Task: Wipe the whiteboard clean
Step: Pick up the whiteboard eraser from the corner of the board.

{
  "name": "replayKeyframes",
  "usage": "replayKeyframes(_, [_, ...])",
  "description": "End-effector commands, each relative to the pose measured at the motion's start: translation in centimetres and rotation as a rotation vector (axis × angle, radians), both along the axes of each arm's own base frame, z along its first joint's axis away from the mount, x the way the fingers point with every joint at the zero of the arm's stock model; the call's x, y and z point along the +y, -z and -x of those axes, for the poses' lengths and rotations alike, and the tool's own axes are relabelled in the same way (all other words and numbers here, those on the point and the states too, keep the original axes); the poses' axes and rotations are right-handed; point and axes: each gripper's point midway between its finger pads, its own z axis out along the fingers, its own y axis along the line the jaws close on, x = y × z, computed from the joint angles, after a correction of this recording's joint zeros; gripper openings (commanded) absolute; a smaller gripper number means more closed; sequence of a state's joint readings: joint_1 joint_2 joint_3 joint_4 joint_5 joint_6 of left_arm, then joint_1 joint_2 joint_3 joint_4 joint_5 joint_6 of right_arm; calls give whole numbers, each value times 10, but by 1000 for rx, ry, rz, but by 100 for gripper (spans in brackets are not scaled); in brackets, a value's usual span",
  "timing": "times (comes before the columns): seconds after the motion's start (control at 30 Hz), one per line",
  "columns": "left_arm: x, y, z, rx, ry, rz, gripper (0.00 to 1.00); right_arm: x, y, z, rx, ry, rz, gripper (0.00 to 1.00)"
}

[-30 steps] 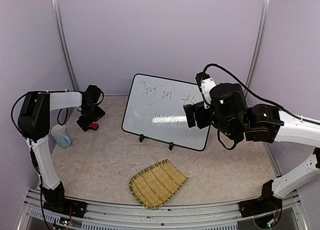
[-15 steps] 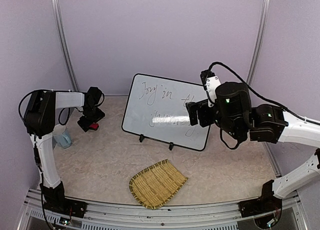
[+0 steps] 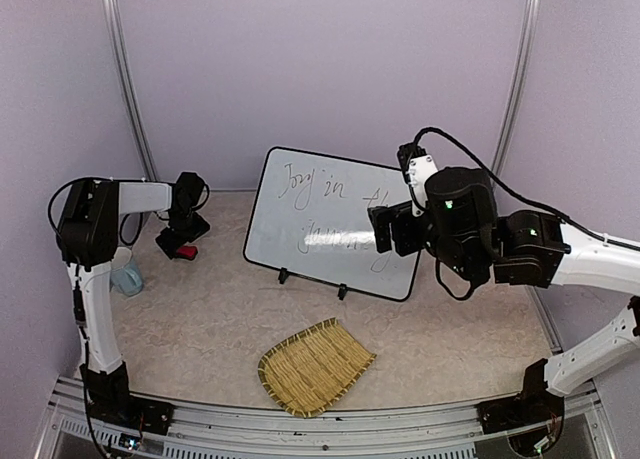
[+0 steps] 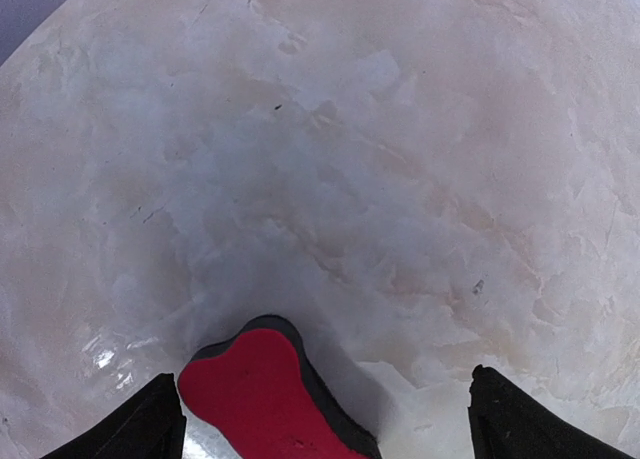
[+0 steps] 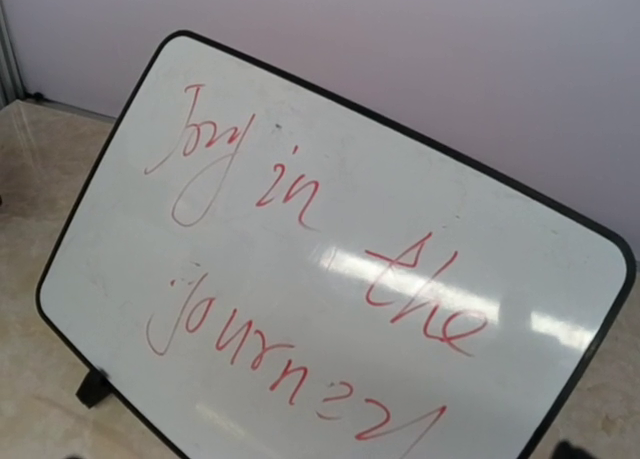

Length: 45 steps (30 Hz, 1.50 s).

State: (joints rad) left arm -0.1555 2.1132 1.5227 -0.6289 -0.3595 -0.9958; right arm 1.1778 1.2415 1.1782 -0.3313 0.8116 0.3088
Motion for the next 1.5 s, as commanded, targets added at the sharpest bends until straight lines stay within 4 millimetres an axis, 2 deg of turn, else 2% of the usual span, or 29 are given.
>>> replayKeyframes(0.0, [8,5,-11,8,10,-48,96,4,0,0,0,0,-12,100])
replayKeyframes(0.33, [2,-6,-31,-58,54,-55,96,9,0,-1,1,-11,-13,100])
replayKeyframes(0.47, [-11,-11,-41,-77,112,-65,95,13,0,-3,2,-12,-2,100])
replayKeyframes(0.63, [-34,-6,-44,-75,178,-25,94,15,0,-4,-1,-15,6,100])
replayKeyframes(0.7, [-40,-11,-45,-82,196,-35,94,15,-1,-5,-3,-15,8,100])
replayKeyframes(0.8, [-37,-23,-43,-83,203,-89,94,15,-2,-5,-5,-14,12,100])
replayKeyframes(0.97, [-20,-44,-36,-100,204,-144,95,15,5,-6,6,-14,11,100])
replayKeyframes(1.2, [-26,-73,-30,-169,326,-165,95,19,12,-7,19,-24,18,100])
replayKeyframes(1.47, [-24,-54,-15,-61,409,-188,94,17,15,-6,26,-26,9,100])
